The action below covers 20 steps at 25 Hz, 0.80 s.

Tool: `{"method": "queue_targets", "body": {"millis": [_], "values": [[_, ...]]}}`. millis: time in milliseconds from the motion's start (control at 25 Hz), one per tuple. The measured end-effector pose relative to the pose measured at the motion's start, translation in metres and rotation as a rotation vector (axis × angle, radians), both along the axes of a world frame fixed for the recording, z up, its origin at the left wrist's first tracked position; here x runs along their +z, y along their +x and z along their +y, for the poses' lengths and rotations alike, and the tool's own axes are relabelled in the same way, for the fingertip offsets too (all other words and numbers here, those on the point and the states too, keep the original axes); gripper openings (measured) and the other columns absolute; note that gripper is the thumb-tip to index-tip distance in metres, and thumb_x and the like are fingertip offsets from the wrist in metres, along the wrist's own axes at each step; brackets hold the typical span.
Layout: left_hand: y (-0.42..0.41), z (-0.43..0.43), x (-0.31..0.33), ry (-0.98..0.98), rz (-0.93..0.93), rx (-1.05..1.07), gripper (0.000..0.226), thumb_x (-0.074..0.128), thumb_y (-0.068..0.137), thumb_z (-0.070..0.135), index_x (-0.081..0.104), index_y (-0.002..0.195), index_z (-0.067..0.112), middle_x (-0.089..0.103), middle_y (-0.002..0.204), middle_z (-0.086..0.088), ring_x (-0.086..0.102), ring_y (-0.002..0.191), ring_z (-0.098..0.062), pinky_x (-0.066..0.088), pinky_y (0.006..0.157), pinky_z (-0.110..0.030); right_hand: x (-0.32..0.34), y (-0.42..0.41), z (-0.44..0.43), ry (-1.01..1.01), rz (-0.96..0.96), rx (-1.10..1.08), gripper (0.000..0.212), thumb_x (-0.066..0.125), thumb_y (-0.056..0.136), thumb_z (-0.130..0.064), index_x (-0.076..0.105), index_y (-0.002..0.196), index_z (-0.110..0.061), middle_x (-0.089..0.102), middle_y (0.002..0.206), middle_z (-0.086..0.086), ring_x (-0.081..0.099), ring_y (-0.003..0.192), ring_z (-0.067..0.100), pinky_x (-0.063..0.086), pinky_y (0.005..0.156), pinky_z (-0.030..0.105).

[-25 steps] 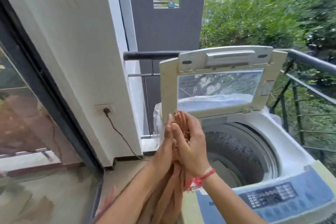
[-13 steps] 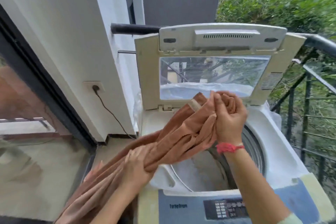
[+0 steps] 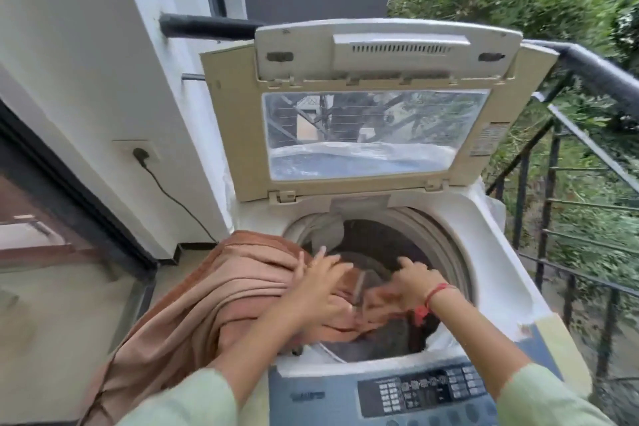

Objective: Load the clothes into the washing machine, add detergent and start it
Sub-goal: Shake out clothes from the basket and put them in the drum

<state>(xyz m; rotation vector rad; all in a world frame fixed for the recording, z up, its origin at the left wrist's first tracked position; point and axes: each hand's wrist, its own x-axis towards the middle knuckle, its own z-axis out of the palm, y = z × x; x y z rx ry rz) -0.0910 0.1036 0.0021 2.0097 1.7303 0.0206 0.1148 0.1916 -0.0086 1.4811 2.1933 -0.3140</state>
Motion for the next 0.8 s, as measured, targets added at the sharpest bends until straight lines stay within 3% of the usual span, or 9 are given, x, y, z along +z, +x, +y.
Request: {"method": "queue_targets", "body": {"millis": [120, 200, 320, 400, 440, 520, 640, 720, 800], "values": [[-0.096, -0.064, 0.011, 0.381, -0.293, 0.344, 0.090, 0.036, 0.067, 0.083, 0.026, 0.143, 0.036, 0.021, 0.153, 0.008, 0.005, 0.144, -0.012, 0.008, 0.117, -0.044, 0.013, -0.070, -0.019, -0.056, 0.478, -0.024, 0.067, 0.065, 0.080, -0.048, 0.041, 0.138, -0.024, 0.035, 0.141, 0.010, 0.038, 0.131, 0.030, 0.032, 0.110, 0.037], [-0.168, -0.104, -0.001, 0.338, -0.264, 0.403, 0.113, 0.047, 0.056, 0.089, 0.005, 0.148, 0.037, -0.002, 0.157, 0.011, -0.007, 0.144, -0.009, 0.006, 0.115, -0.038, 0.038, -0.137, -0.036, -0.099, 0.690, 0.106, 0.091, 0.068, 0.073, -0.056, 0.025, 0.146, -0.026, 0.018, 0.154, 0.008, 0.018, 0.142, 0.024, 0.017, 0.116, 0.039], [-0.232, -0.130, -0.046, 0.010, -0.039, 0.325, 0.146, 0.064, 0.041, 0.085, -0.034, 0.137, 0.034, -0.040, 0.146, 0.008, -0.032, 0.138, -0.015, -0.007, 0.116, -0.042, 0.044, -0.239, -0.065, -0.053, 0.373, 0.483, 0.125, 0.052, 0.053, -0.084, -0.004, 0.149, -0.027, -0.016, 0.156, 0.002, -0.012, 0.143, 0.019, -0.007, 0.114, 0.049], [-0.244, -0.133, -0.078, -0.105, 0.011, 0.337, 0.153, 0.071, 0.041, 0.078, -0.038, 0.135, 0.027, -0.041, 0.146, 0.000, -0.032, 0.138, -0.021, -0.009, 0.116, -0.046, 0.034, -0.282, -0.083, -0.049, 0.129, 0.554, 0.112, 0.048, 0.067, -0.075, 0.001, 0.150, -0.017, -0.007, 0.156, 0.007, -0.005, 0.144, 0.021, -0.004, 0.115, 0.051], [-0.244, -0.130, -0.089, -0.126, 0.017, 0.361, 0.153, 0.073, 0.043, 0.075, -0.036, 0.137, 0.024, -0.038, 0.148, -0.003, -0.030, 0.139, -0.023, -0.008, 0.116, -0.047, 0.036, -0.293, -0.090, -0.112, 0.046, 0.540, 0.090, 0.052, 0.082, -0.057, 0.012, 0.149, -0.012, 0.015, 0.155, 0.008, 0.011, 0.143, 0.023, 0.008, 0.116, 0.046], [-0.242, -0.123, -0.105, -0.145, 0.005, 0.409, 0.151, 0.077, 0.047, 0.066, -0.033, 0.140, 0.021, -0.033, 0.151, -0.003, -0.025, 0.141, -0.024, -0.005, 0.116, -0.050, 0.037, -0.307, -0.100, -0.193, -0.145, 0.575, 0.046, 0.049, 0.095, -0.028, 0.042, 0.136, -0.008, 0.053, 0.121, 0.006, 0.040, 0.122, 0.021, 0.033, 0.105, 0.033], [-0.215, -0.115, -0.116, -0.200, -0.106, 0.431, 0.147, 0.080, 0.051, 0.054, -0.034, 0.139, 0.027, -0.022, 0.156, 0.003, -0.013, 0.145, -0.019, 0.000, 0.117, -0.050, 0.037, -0.308, -0.113, 0.132, -0.373, 0.883, 0.033, 0.036, 0.099, -0.030, 0.054, 0.113, -0.005, 0.059, 0.111, 0.016, 0.047, 0.113, 0.022, 0.023, 0.109, 0.046], [-0.189, -0.113, -0.111, -0.172, -0.266, 0.537, 0.129, 0.076, 0.057, 0.048, -0.020, 0.143, 0.039, 0.007, 0.158, 0.005, 0.013, 0.144, -0.019, 0.018, 0.114, -0.046, 0.033, -0.295, -0.112, 0.184, -0.095, 0.845, 0.027, 0.043, 0.094, -0.022, 0.057, 0.117, -0.017, 0.059, 0.115, 0.008, 0.050, 0.113, 0.027, 0.029, 0.100, 0.046], [-0.174, -0.115, -0.089, 0.100, -0.395, 0.643, 0.079, 0.063, 0.067, 0.039, 0.019, 0.129, 0.061, 0.053, 0.132, 0.004, 0.052, 0.120, -0.023, 0.044, 0.094, -0.037, 0.046, -0.264, -0.102, 0.152, 0.165, 0.803, 0.033, 0.051, 0.084, -0.016, 0.056, 0.116, -0.021, 0.058, 0.108, 0.005, 0.053, 0.102, 0.028, 0.037, 0.091, 0.046]]}}
